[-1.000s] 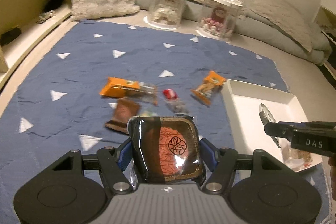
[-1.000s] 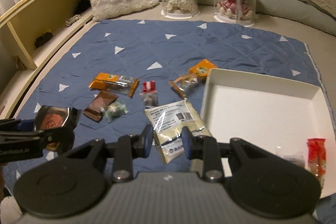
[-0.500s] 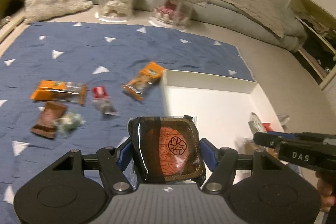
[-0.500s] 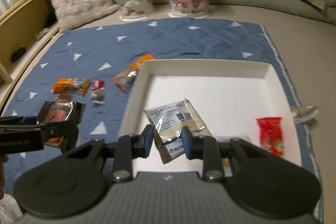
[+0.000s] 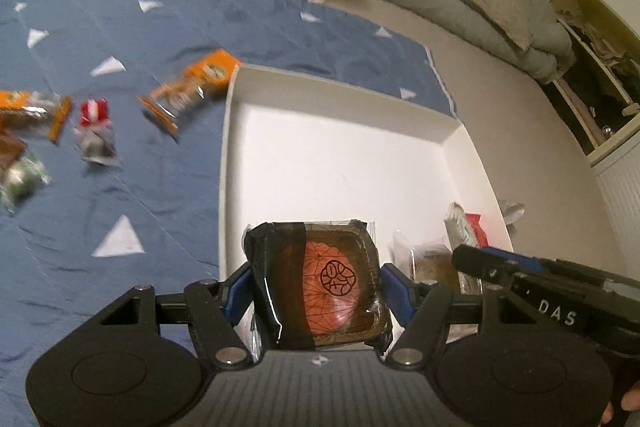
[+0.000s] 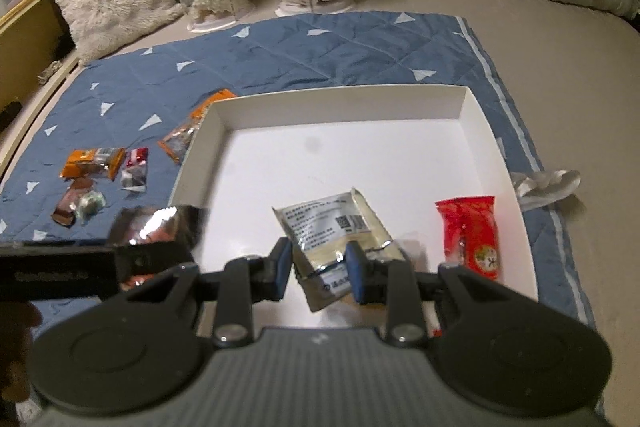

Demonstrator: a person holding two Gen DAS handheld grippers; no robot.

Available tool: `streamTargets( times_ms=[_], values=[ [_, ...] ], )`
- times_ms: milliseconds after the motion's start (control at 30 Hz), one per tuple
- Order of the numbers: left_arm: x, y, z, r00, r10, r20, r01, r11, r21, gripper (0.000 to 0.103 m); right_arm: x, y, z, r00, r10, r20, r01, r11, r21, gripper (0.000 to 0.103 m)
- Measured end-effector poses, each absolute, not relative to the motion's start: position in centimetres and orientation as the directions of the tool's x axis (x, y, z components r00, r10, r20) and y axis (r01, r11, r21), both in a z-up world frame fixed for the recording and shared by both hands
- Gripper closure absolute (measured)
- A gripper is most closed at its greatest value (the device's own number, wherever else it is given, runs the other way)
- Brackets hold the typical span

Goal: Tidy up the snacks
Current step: 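Carry the dark cake and white packet into the white tray and release both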

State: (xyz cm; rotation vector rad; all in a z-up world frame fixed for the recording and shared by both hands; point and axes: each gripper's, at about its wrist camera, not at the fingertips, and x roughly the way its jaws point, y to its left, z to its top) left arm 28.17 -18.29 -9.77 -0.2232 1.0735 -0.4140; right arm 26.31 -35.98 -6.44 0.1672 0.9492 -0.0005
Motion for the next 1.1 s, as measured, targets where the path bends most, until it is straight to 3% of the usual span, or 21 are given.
streamTargets(
  times_ms=[333,400,567,667,767,1100],
  values=[
    [29.6,-21.6,-13.2,0.302,-0.469,-0.83,0.202,0.882,-0.425,0.033,29.1,-38.5,-7.1,0.576,0.036,-0.817,0.141,0.98,0.142,0.068],
    [29.7,-21.5,-13.6,0.288,-0.474,-0.832,0.198,0.88,-0.432,0.02,30.3,-38.7,-7.4,0.572,0.03,-0.82,0.155,0.977,0.144,0.068],
    [29.9,-20.9,-13.0,0.293,-0.497,-0.817,0.227,0.866,-0.445,0.016,32.7,-38.9,-8.4,0.555,0.006,-0.832,0.194,0.971,0.137,0.068],
    [29.7,-20.8,-12.4,0.305,-0.477,-0.824,0.268,0.874,-0.406,0.016,33.5,-38.9,-8.9,0.566,-0.006,-0.824,0.231,0.961,0.152,0.06],
    [29.5,-20.9,-11.7,0.318,-0.455,-0.831,0.301,0.88,-0.367,0.016,33.6,-38.9,-9.2,0.568,-0.011,-0.823,0.252,0.954,0.162,0.042],
    [28.4,-20.4,-10.1,0.35,-0.427,-0.834,0.327,0.89,-0.318,0.01,30.2,-39.3,-8.8,0.555,-0.009,-0.832,0.237,0.96,0.148,0.039]
  ],
)
